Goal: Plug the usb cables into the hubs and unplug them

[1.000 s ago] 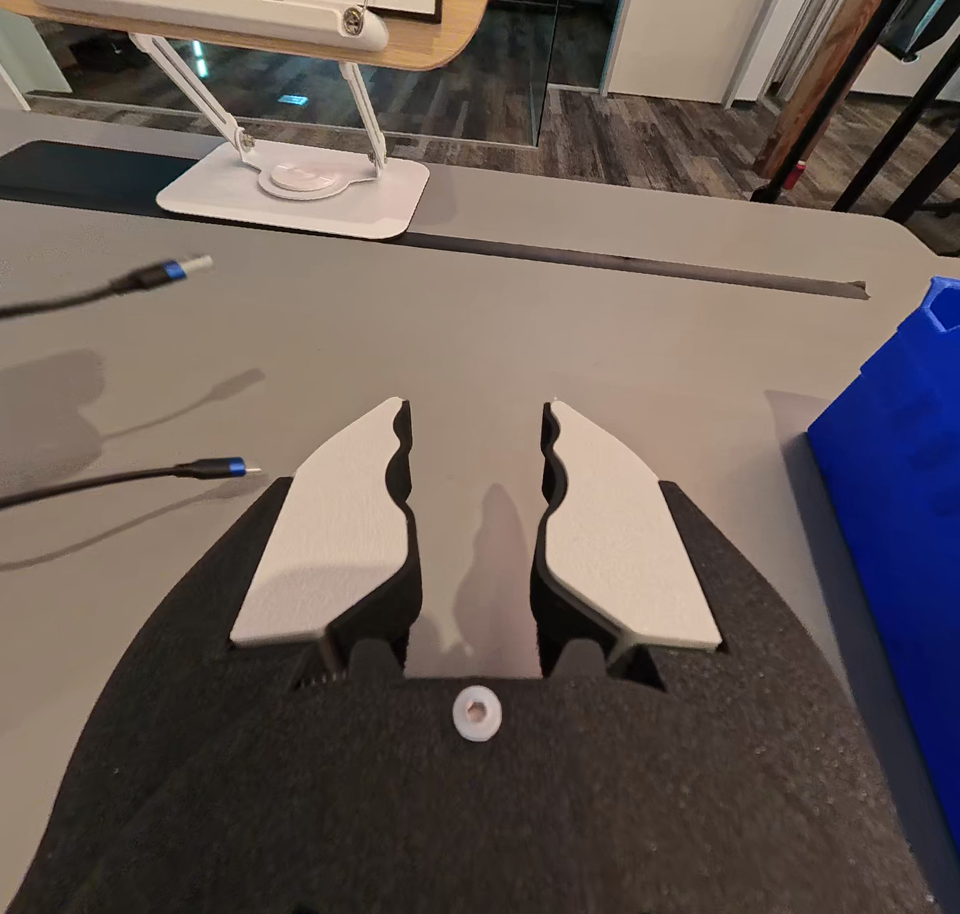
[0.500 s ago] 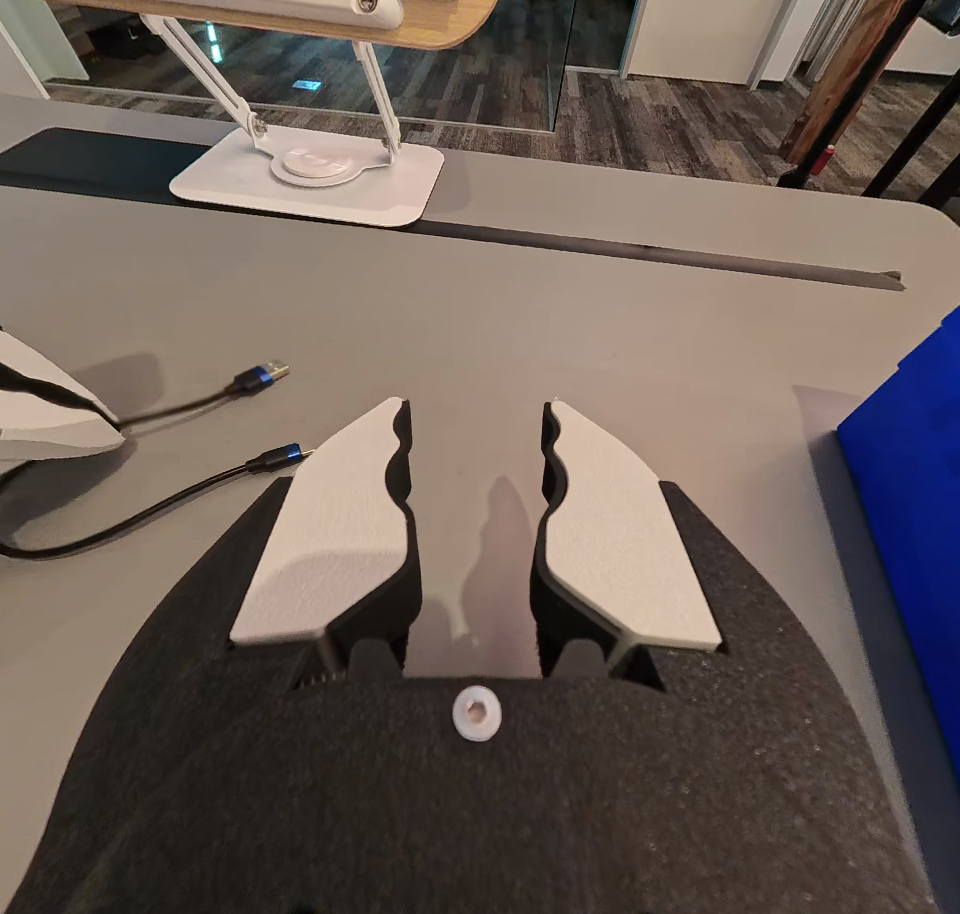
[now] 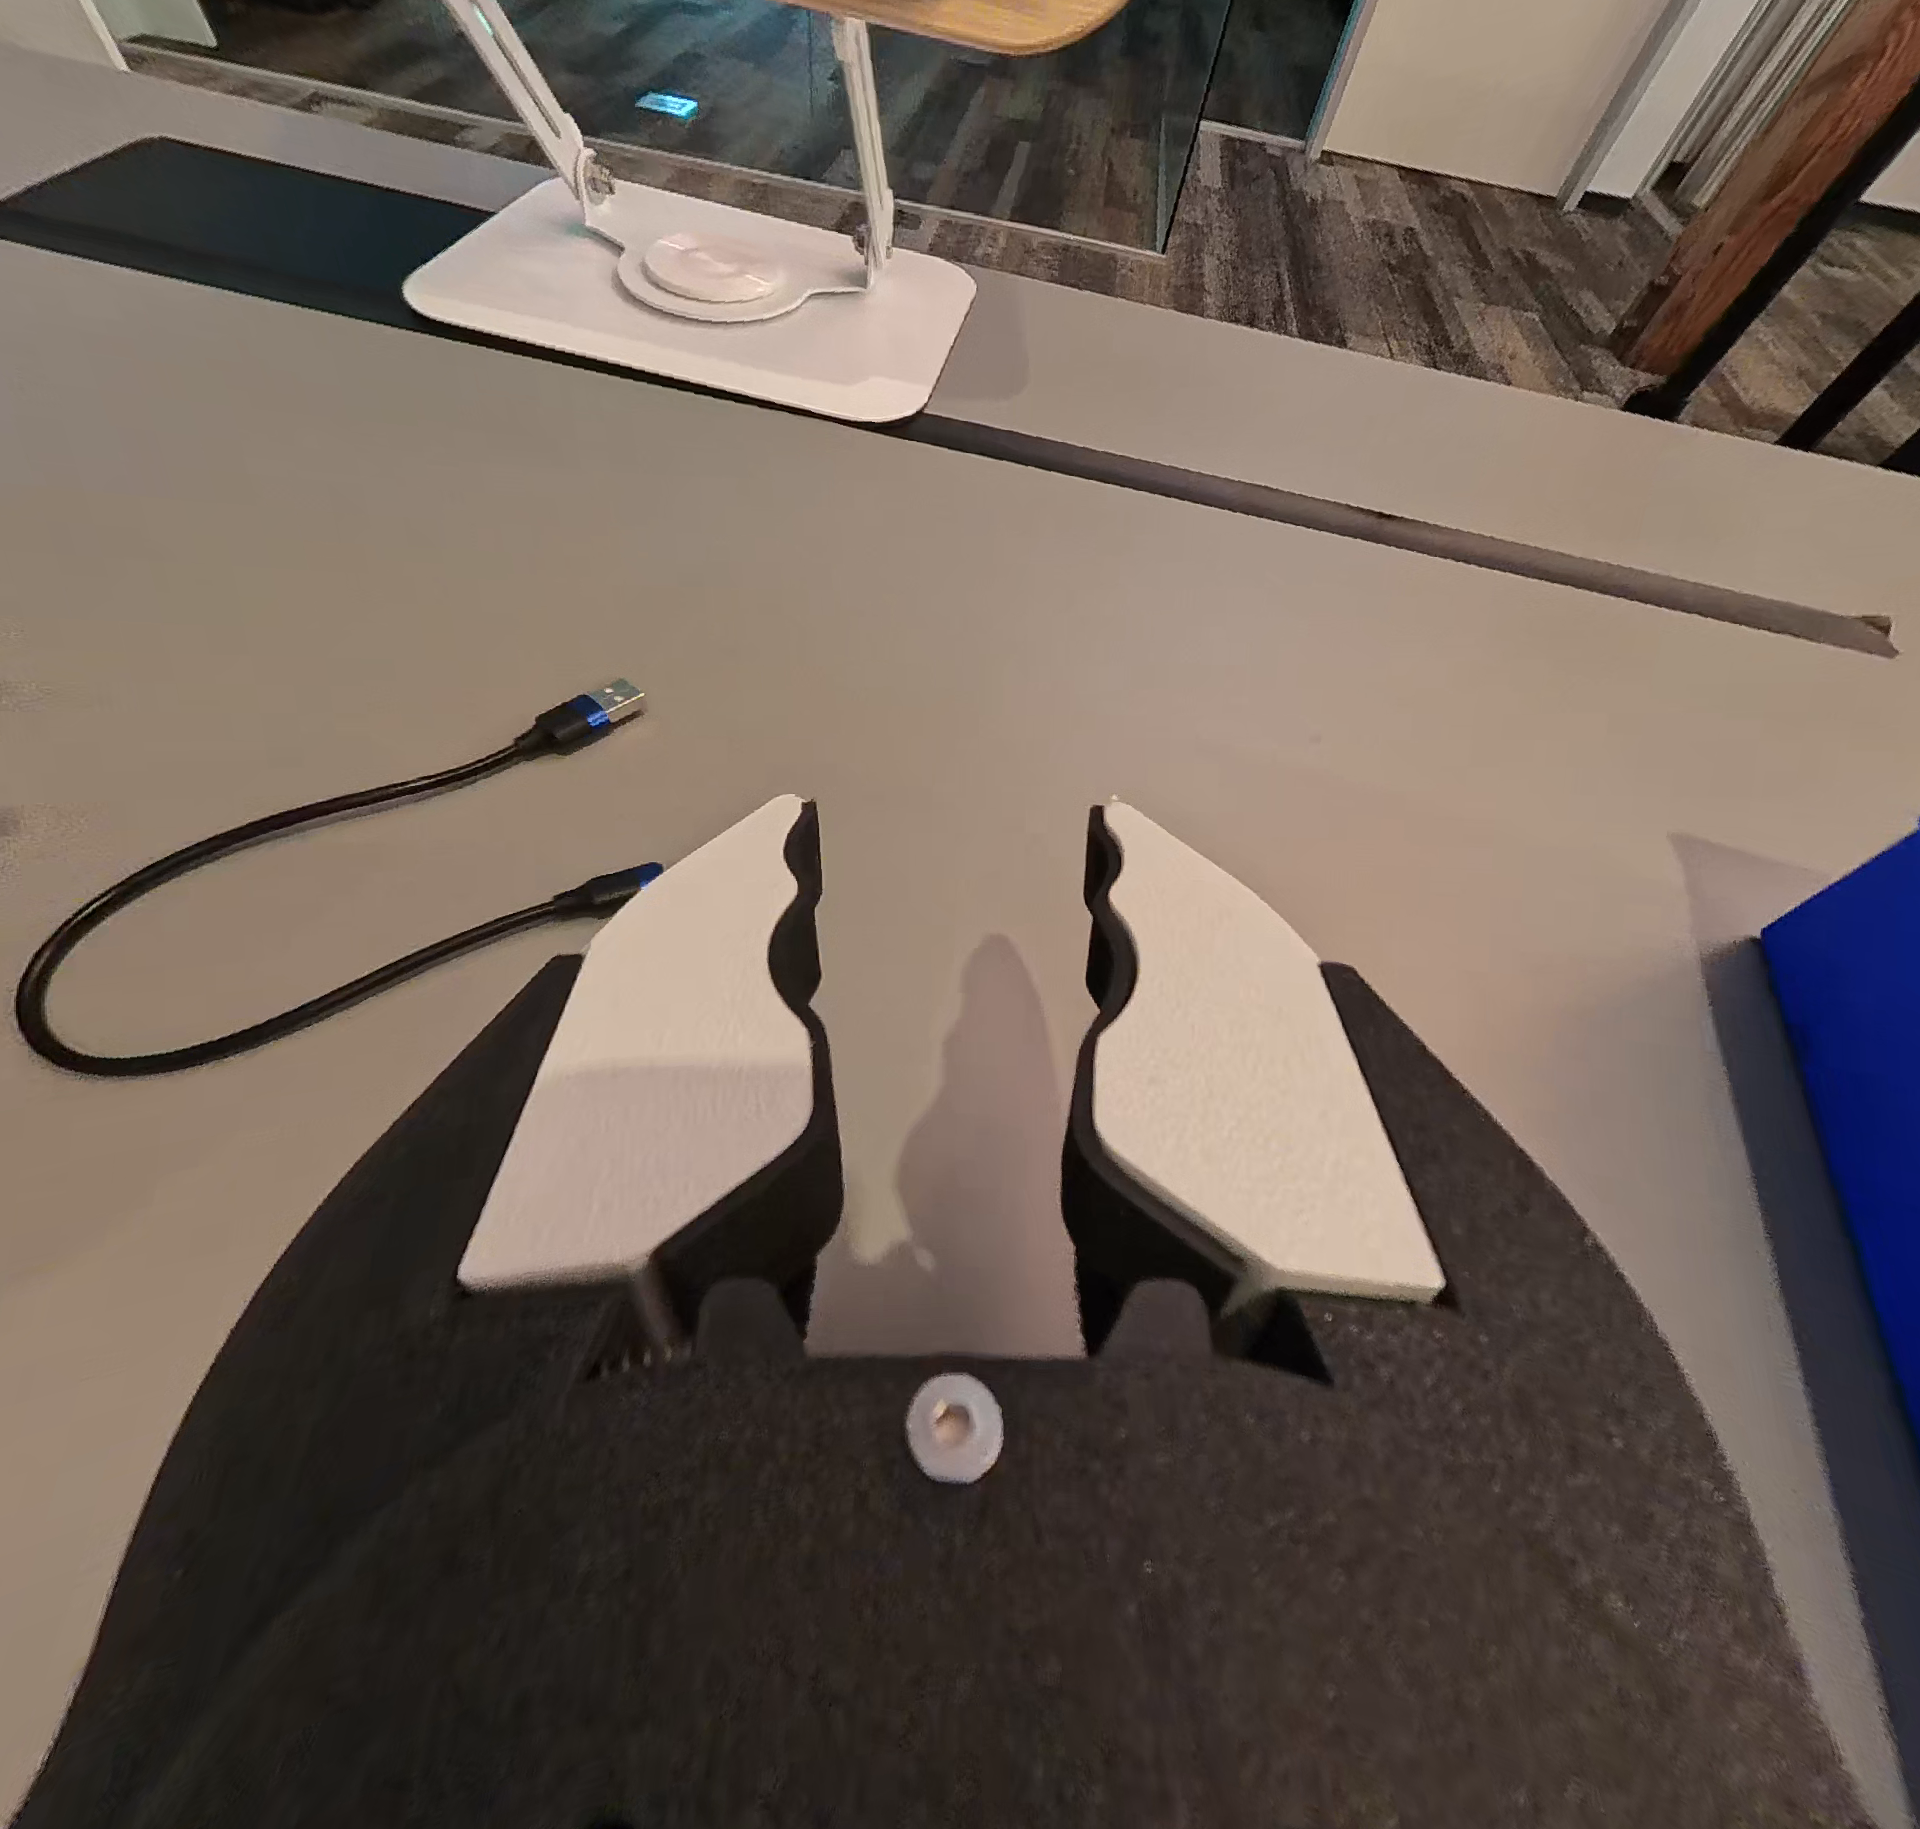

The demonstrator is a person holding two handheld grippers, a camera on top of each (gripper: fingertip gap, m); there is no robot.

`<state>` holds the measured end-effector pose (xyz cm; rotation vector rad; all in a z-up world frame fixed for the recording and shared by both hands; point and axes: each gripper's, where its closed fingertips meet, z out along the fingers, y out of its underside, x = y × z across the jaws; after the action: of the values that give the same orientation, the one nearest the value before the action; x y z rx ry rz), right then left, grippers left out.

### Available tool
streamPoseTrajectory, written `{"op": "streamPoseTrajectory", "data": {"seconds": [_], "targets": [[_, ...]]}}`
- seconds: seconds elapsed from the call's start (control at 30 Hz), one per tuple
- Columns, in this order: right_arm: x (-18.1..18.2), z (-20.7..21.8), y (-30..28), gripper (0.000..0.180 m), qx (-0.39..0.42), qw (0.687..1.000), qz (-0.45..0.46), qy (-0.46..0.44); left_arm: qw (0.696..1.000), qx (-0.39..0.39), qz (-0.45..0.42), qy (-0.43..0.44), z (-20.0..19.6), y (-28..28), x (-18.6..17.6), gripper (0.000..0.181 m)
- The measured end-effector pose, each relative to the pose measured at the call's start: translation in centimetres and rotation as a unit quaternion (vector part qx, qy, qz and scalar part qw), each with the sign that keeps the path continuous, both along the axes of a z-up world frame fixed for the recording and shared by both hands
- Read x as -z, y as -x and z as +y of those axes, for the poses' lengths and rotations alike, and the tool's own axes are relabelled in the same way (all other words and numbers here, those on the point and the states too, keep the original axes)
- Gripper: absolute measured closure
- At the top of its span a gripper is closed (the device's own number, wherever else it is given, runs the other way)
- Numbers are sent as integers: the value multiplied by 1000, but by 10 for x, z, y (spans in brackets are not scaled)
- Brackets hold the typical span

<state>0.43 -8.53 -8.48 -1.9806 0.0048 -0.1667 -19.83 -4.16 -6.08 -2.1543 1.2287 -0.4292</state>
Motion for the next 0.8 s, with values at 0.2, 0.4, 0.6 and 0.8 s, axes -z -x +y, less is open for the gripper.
{"op": "streamPoseTrajectory", "data": {"seconds": [0.2,0.4,0.6,0.8], "targets": [[-3,1,5,132,-6,1000,-8,-3,998,-8,-52,-34,-8,94,-89,140],[0,2,4,131,-5,1000,-16,9,995,26,34,-93,20,232,-128,148],[-4,4,14,130,-19,1000,14,0,988,35,149,-6,46,323,-42,142],[-4,6,16,131,-28,1000,0,-3,983,48,173,49,58,338,36,141]]}}
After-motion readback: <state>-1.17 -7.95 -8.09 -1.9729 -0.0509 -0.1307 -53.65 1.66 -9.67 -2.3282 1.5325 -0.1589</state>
